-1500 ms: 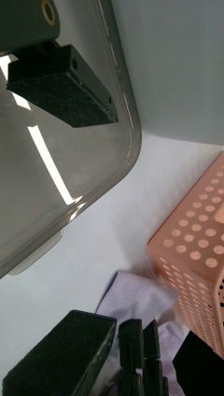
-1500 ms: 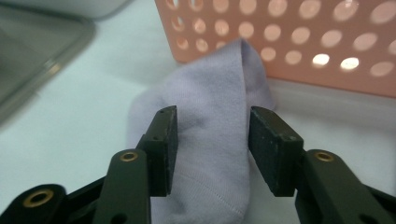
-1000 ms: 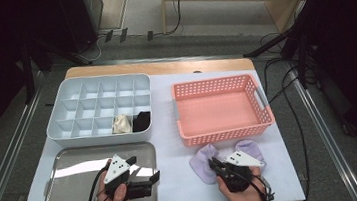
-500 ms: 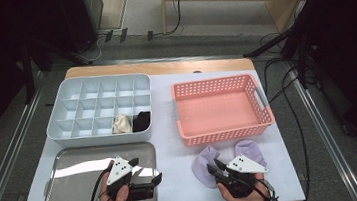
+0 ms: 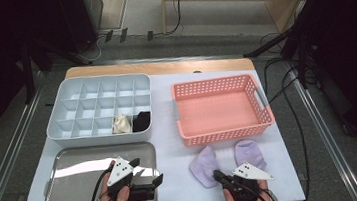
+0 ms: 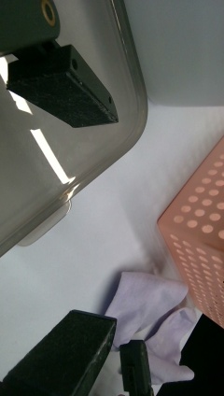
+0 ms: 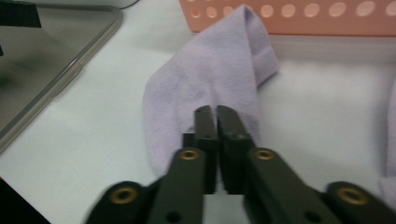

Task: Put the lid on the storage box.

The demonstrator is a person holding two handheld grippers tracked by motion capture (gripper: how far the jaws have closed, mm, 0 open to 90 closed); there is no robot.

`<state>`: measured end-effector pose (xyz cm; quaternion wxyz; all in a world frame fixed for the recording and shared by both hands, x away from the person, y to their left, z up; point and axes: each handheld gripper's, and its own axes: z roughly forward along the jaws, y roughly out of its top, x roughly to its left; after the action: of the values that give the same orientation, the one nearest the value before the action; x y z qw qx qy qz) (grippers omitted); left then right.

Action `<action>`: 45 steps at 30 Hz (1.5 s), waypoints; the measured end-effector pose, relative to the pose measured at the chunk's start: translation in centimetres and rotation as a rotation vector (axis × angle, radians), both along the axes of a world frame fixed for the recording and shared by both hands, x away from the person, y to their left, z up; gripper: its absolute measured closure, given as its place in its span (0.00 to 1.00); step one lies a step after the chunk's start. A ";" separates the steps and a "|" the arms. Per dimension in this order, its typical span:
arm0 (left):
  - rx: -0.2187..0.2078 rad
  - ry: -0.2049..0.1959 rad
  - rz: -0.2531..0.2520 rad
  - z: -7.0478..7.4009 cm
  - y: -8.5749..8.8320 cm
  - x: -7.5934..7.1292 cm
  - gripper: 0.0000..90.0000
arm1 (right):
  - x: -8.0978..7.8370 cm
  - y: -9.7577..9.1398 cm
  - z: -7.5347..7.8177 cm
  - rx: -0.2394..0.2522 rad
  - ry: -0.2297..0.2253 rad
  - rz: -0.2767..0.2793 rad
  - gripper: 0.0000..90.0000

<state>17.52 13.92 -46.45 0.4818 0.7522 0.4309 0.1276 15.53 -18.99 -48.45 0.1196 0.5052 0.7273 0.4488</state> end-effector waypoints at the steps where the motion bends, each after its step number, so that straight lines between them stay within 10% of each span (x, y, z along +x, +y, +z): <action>1: 0.002 0.000 0.001 0.0 -0.1 0.0 0.05 | 0.0 0.1 0.2 -0.004 -0.007 0.006 1.00; 5: 0.002 0.008 -0.006 -0.2 -0.3 0.0 0.05 | -0.2 0.8 1.0 -0.021 -0.049 0.005 1.00; 12: -0.003 0.010 0.002 -0.1 0.1 0.1 0.05 | -0.3 0.2 0.0 -0.028 -0.071 -0.124 0.62; 19: 0.005 0.008 -0.004 -0.2 -0.2 0.0 0.05 | 0.1 0.6 -0.9 -0.022 0.012 -0.043 1.00; 36: 0.001 0.012 -0.011 -0.2 -0.4 -0.1 0.05 | -0.9 0.4 2.5 -0.026 -0.133 0.017 1.00; 45: -0.004 0.021 -0.024 -0.2 -0.6 -0.1 0.07 | -0.4 3.5 2.1 -0.051 -0.144 0.069 1.00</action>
<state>17.38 13.33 -46.62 0.4802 0.7577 0.4271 0.1132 15.09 -15.50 -46.35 0.1691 0.4430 0.7450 0.4692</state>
